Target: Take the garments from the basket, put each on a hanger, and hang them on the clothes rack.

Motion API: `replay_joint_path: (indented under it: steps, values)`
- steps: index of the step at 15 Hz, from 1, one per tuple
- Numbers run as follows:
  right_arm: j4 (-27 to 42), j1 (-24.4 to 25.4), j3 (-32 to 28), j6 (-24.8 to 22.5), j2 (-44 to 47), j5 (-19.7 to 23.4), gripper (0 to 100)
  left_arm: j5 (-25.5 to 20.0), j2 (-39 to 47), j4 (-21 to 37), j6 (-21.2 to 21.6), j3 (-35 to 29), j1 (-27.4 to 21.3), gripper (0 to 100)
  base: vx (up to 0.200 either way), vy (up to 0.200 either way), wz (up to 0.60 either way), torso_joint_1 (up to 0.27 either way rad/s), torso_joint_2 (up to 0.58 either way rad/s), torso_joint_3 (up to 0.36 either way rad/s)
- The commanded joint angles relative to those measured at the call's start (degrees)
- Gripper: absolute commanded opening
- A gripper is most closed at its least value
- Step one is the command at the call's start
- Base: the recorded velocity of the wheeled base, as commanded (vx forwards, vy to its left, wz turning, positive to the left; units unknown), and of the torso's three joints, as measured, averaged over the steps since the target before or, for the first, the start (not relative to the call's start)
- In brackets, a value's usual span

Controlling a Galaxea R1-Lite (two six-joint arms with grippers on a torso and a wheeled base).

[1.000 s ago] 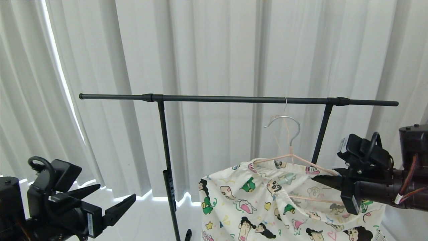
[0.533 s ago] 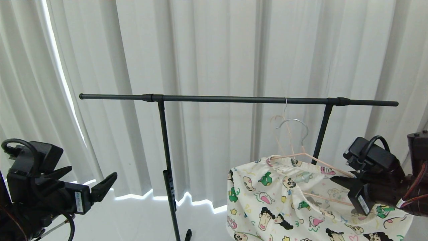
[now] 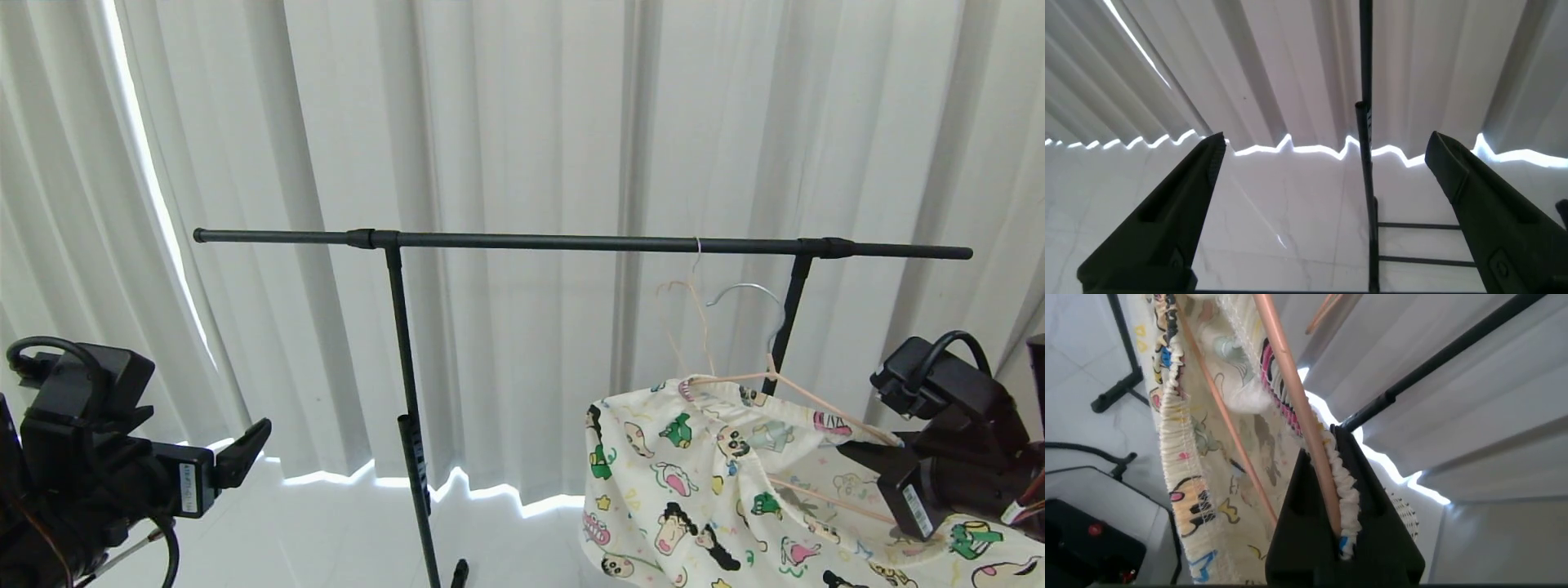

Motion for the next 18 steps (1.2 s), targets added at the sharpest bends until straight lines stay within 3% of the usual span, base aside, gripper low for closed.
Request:
replay_joint_path:
  steps: [1,6,18]
  values:
    - [0.01,-0.01,0.06,0.09,-0.74,0.0,0,-0.01,0.13,-0.05,0.09,-0.15,0.02,100,0.0,0.0,0.0,0.0,0.0,0.0]
    - [0.1,-0.01,0.15,0.18,-0.74,-0.44,0,0.69,0.31,-0.05,0.61,-0.42,0.02,100,0.0,0.0,0.0,0.0,0.0,0.0]
    - [0.1,-0.1,0.58,0.36,-0.83,-1.58,0,2.01,2.59,-0.05,0.88,-2.53,-0.07,100,0.0,0.2,0.0,0.001,0.0,0.002]
